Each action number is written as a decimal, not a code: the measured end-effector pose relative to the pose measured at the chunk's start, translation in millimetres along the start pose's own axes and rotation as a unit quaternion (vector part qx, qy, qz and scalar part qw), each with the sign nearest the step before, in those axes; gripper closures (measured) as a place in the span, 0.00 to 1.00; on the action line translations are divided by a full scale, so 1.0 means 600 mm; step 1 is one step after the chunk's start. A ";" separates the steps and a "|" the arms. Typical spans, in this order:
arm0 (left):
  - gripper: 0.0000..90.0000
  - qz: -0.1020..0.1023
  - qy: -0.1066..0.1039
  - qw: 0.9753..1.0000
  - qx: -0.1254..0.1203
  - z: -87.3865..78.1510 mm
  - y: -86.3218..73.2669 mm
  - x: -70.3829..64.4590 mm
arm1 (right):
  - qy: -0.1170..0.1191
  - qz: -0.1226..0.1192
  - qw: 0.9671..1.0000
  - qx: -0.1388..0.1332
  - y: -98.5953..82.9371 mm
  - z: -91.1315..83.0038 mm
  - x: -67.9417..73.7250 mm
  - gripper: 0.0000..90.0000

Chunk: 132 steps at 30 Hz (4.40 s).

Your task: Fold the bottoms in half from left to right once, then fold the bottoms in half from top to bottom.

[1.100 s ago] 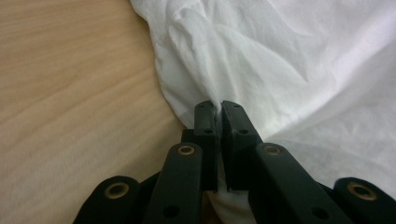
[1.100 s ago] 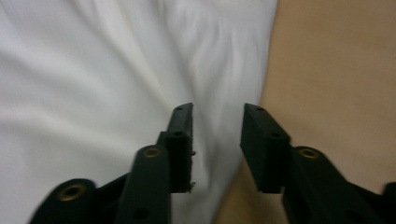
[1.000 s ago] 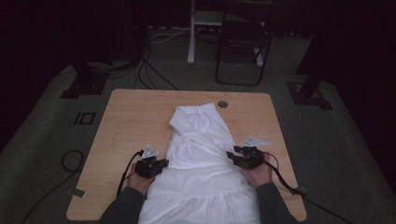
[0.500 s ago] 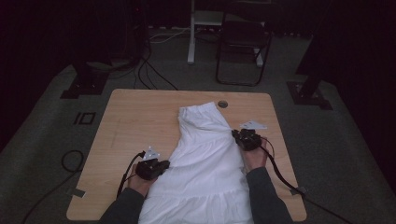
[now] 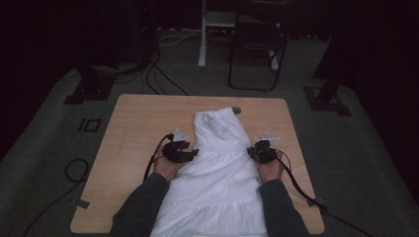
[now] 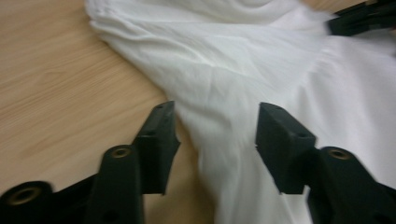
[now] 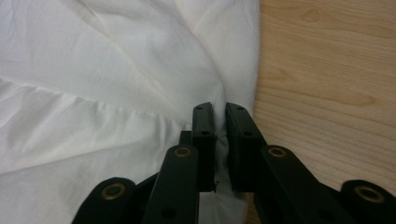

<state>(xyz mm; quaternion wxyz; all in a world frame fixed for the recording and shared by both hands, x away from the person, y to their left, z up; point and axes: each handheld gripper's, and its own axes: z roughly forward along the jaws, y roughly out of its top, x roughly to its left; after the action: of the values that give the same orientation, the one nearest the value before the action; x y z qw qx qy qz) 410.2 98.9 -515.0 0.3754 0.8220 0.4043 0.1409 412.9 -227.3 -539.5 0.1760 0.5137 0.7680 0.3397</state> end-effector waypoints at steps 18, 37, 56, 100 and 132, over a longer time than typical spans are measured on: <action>0.92 -0.011 -0.006 1.000 0.016 -0.070 -0.121 -0.038 | 0.042 -0.060 0.997 -0.004 -0.058 -0.046 0.071 0.91; 0.85 -0.002 -0.009 1.000 0.002 -0.092 -0.152 -0.052 | 0.125 -0.114 0.984 -0.051 0.045 -0.044 0.140 0.48; 0.62 -0.007 -0.004 1.000 -0.009 -0.104 -0.124 -0.033 | 0.033 -0.036 0.999 0.006 0.066 0.068 0.060 0.86; 0.36 -0.052 -0.032 0.998 0.011 0.005 -0.050 0.011 | 0.074 -0.025 0.997 -0.019 -0.044 -0.018 0.097 0.97; 0.61 -0.019 -0.019 1.000 0.012 -0.001 -0.056 0.009 | 0.119 -0.054 0.991 -0.019 0.015 -0.012 0.083 0.32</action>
<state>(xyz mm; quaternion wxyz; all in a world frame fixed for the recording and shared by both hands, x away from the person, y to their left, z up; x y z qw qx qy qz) 394.8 116.3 -539.7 0.3758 0.8210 0.4145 0.1136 394.0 -182.5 -524.2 0.1106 0.4241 0.8033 0.4032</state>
